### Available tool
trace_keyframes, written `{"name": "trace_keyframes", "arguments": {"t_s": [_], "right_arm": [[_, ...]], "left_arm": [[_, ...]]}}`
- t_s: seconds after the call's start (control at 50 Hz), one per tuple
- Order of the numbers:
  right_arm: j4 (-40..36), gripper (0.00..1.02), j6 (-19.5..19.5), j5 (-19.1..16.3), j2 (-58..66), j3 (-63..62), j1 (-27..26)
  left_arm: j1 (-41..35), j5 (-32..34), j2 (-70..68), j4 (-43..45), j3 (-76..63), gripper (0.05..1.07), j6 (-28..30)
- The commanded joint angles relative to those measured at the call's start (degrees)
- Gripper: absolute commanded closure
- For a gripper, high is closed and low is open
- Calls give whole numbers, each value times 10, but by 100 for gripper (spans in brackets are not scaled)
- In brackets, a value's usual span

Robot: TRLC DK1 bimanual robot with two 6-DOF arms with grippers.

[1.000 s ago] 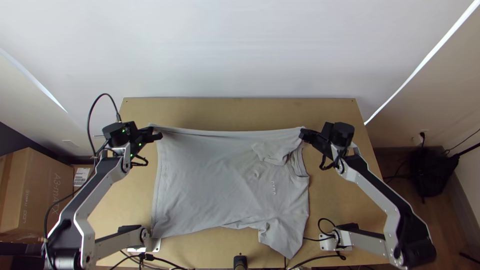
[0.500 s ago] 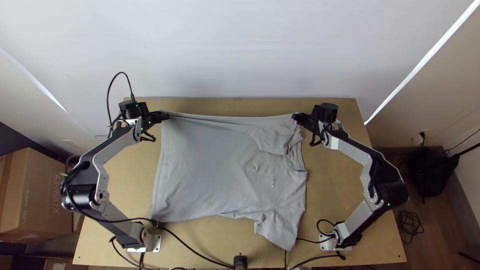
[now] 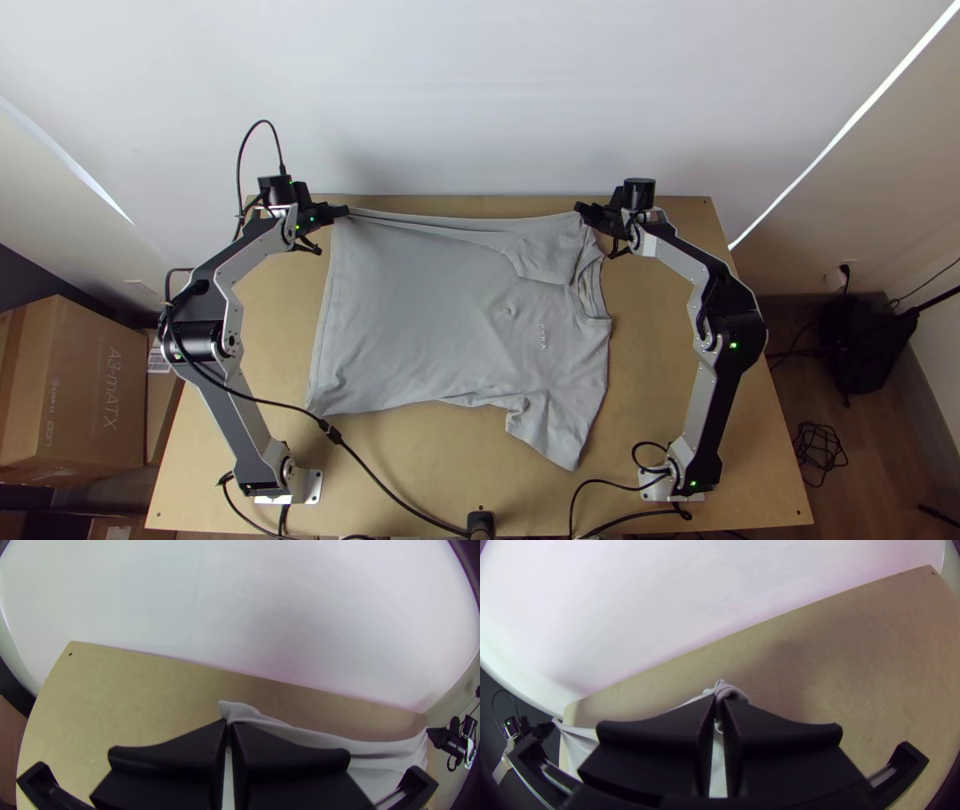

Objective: Fold the t-shirt

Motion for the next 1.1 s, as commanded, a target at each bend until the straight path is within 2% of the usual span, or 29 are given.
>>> {"name": "trace_keyframes", "arguments": {"t_s": [0.0, 0.18, 0.42, 1.08], "right_arm": [[-43, 100, 30, 6, 17, 63, -14], [-211, 100, 45, 5, 29, 165, -15], [-284, 100, 43, -4, -10, 165, -15], [-296, 100, 5, -21, -180, -51, 0]], "left_arm": [[3, 12, 25, -63, 69, 105, -20], [4, 44, 1, -114, 81, 105, -43], [9, 84, -33, -180, 55, 105, -55], [32, 110, -193, -117, -187, 105, -47]]}}
